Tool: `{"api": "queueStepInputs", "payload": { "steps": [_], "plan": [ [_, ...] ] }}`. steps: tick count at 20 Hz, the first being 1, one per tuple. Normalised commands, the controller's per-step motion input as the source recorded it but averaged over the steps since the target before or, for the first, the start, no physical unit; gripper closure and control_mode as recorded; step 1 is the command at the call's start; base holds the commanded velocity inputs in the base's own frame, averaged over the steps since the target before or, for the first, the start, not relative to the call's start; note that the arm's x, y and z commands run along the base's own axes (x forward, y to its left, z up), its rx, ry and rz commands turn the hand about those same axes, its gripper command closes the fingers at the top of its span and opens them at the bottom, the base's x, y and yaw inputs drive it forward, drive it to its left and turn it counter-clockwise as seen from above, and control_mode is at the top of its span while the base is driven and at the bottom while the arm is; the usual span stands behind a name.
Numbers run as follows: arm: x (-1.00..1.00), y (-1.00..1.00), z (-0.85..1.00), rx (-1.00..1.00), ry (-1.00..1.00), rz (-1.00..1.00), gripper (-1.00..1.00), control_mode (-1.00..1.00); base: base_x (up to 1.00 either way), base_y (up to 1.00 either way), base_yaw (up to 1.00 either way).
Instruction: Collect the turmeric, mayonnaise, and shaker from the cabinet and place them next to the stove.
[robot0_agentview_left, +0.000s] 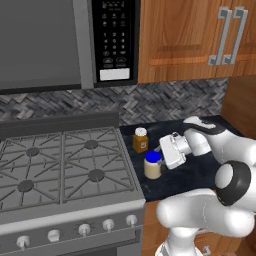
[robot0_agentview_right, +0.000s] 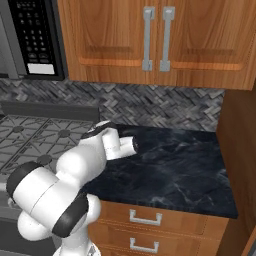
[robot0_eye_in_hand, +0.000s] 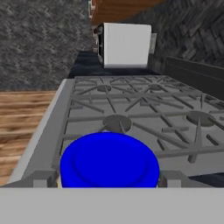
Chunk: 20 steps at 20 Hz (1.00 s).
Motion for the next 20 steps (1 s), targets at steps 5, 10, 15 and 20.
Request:
{"api": "queueStepInputs", "payload": {
  "steps": [5,10,15,20],
  "plan": [
    [0.17,0.05,-0.23,0.00,0.00,0.00,1.00,-1.00,0.00,0.00,0.00],
    [0.15,0.02,-0.24,0.00,0.00,0.00,1.00,-1.00,0.00,0.00,0.00],
    [0.07,0.00,-0.21,0.00,0.00,0.00,-1.00,-1.00,0.00,0.00,0.00],
    [-0.11,0.00,-0.05,0.00,0.00,0.00,-1.00,-1.00,0.00,0.00,0.00]
  ]
}}
